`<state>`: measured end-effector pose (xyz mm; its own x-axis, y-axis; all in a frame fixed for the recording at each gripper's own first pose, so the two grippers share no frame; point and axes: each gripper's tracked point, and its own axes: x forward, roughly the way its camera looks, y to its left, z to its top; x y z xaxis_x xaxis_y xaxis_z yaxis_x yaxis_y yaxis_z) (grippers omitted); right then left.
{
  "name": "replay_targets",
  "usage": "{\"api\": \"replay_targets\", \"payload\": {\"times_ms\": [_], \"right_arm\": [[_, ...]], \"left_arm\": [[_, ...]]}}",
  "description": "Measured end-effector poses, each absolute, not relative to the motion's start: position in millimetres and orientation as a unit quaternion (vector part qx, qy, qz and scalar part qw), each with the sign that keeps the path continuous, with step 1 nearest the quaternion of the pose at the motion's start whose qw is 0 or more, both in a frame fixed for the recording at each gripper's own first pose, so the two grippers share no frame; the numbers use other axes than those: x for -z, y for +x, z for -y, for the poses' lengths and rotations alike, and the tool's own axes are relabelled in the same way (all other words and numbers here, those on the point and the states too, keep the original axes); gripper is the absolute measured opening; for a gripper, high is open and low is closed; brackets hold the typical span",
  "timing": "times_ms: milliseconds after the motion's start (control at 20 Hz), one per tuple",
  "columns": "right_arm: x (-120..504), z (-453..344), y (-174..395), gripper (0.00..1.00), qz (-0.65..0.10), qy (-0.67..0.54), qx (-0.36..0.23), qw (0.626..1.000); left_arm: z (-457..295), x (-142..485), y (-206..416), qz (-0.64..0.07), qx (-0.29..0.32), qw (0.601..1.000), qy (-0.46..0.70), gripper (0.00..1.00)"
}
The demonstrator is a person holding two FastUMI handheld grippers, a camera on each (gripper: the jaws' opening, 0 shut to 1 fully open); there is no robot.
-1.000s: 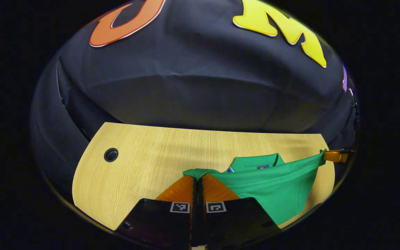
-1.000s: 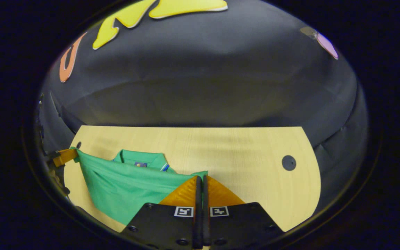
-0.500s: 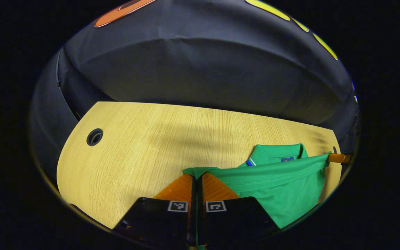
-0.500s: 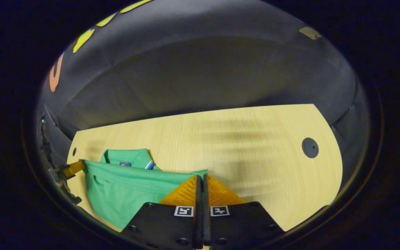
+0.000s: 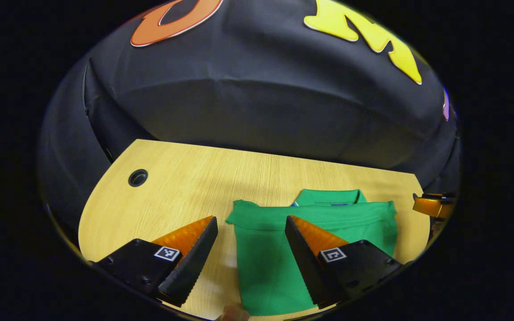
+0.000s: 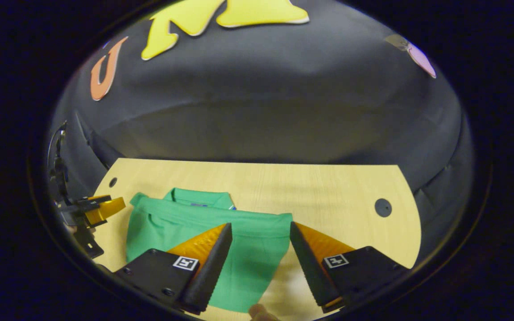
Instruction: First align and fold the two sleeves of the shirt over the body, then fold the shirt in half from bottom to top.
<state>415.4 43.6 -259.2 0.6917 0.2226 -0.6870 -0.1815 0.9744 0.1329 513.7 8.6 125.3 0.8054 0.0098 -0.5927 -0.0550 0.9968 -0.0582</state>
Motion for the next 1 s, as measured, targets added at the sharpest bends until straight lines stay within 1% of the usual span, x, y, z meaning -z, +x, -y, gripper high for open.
{"api": "replay_targets", "payload": {"times_ms": [50,100,150,250,300,400,450,550,600,650,700,750,800,850,900,950,1000], "right_arm": [[247,-43,403,0.86,-0.373,0.027,-0.110,0.921],[237,-46,389,0.87,-0.370,0.031,-0.116,0.921],[225,-46,376,0.83,-0.368,0.029,-0.115,0.922],[202,-46,349,0.83,-0.357,0.024,-0.112,0.927],[190,-44,336,0.88,-0.349,0.021,-0.106,0.931],[161,-39,302,0.88,-0.331,0.009,-0.087,0.940],[145,-40,286,0.92,-0.315,0.009,-0.080,0.946],[115,-43,249,0.86,-0.282,0.004,-0.069,0.957],[103,-44,234,0.89,-0.265,0.002,-0.064,0.962],[91,-48,214,0.86,-0.246,-0.005,-0.059,0.967],[79,-46,198,0.89,-0.225,-0.017,-0.046,0.973],[66,-49,181,0.87,-0.206,-0.022,-0.038,0.978],[56,-57,164,0.87,-0.190,-0.022,-0.036,0.981],[47,-63,146,0.87,-0.175,-0.016,-0.036,0.984],[38,-74,128,0.90,-0.157,-0.011,-0.046,0.986],[32,-81,113,0.87,-0.143,-0.011,-0.053,0.988],[27,-87,98,0.87,-0.131,-0.011,-0.058,0.990]], "left_arm": [[-7,-143,502,-0.299,-0.016,0.953,-0.036,0.99],[-5,-160,489,-0.285,-0.013,0.958,-0.037,0.99],[-3,-175,478,-0.272,-0.013,0.962,-0.033,0.99],[-2,-207,449,-0.249,-0.020,0.968,-0.019,0.99],[-4,-224,435,-0.234,-0.018,0.972,-0.019,0.99],[-3,-246,403,-0.221,-0.011,0.975,-0.018,0.99],[-8,-257,388,-0.209,-0.011,0.978,-0.012,0.99],[-17,-284,355,-0.181,-0.012,0.983,0.001,0.98],[-19,-299,337,-0.162,-0.007,0.987,0.002,0.98],[-19,-314,320,-0.138,-0.004,0.990,0.006,0.99],[-19,-328,305,-0.114,0.001,0.993,0.012,0.98],[-19,-339,289,-0.093,0.002,0.995,0.019,0.98],[-22,-348,275,-0.078,0.001,0.997,0.024,0.98],[-27,-355,260,-0.064,-0.005,0.997,0.032,0.98],[-30,-362,245,-0.055,-0.009,0.998,0.031,0.98],[-31,-367,231,-0.047,-0.012,0.998,0.026,0.98],[-30,-371,219,-0.043,-0.012,0.999,0.016,0.98]]}}
